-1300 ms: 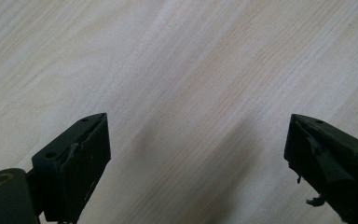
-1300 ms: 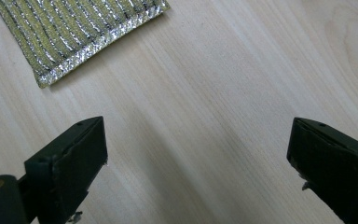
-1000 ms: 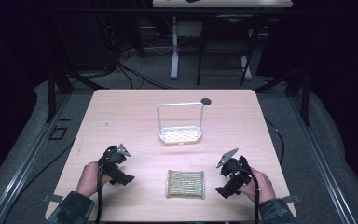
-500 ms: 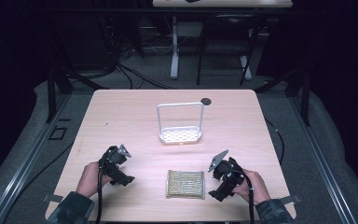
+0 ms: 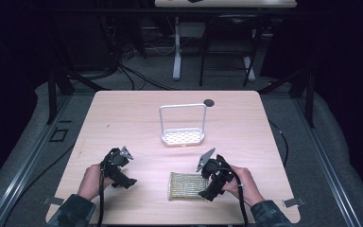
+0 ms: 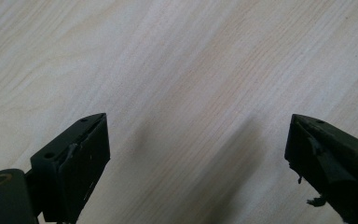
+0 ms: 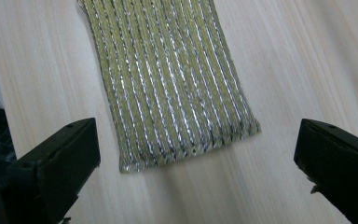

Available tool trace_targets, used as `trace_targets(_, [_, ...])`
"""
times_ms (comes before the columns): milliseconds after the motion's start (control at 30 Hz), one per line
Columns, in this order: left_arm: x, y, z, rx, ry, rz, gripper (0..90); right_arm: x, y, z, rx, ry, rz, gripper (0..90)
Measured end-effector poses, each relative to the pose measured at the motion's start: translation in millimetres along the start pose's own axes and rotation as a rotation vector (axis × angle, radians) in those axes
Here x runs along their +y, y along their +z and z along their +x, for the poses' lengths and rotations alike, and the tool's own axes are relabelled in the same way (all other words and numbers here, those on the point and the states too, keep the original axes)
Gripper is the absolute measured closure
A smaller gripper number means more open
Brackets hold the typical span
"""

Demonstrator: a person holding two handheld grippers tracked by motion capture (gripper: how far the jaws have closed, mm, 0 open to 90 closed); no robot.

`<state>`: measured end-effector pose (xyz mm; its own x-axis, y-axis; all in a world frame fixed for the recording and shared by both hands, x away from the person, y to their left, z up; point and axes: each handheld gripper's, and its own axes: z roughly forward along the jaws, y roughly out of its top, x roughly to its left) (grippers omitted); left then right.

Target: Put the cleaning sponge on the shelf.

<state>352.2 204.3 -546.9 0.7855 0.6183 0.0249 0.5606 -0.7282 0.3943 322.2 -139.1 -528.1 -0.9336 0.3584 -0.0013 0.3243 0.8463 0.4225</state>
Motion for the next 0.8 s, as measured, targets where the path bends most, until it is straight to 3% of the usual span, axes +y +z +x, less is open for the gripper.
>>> trace_targets(133, [0.1, 0.1, 0.1, 0.000, -0.001, 0.000, 6.5, 8.5, 7.5, -1.2, 0.015, -0.029, 0.023, 0.0])
trace_targets(200, [0.4, -0.1, -0.1, 0.000, -0.001, 0.000, 6.5, 16.5, 19.1, -2.7, 0.062, -0.065, 0.051, 0.0])
trace_targets(467, [0.8, 0.3, -0.1, -0.006, 0.000, 0.000, 6.5, 29.2, 44.2, 2.0, 0.096, -0.147, 0.143, 0.0])
trace_targets(600, [-0.5, -1.6, 1.6, -0.004, -0.012, -0.005, 6.5, 32.3, 50.6, 5.3, 0.080, -0.175, 0.188, 0.0])
trace_targets(800, [-0.6, -1.8, 1.5, 0.001, -0.012, -0.004, 6.6, 32.7, 51.5, 8.1, 0.046, -0.166, 0.229, 6.0])
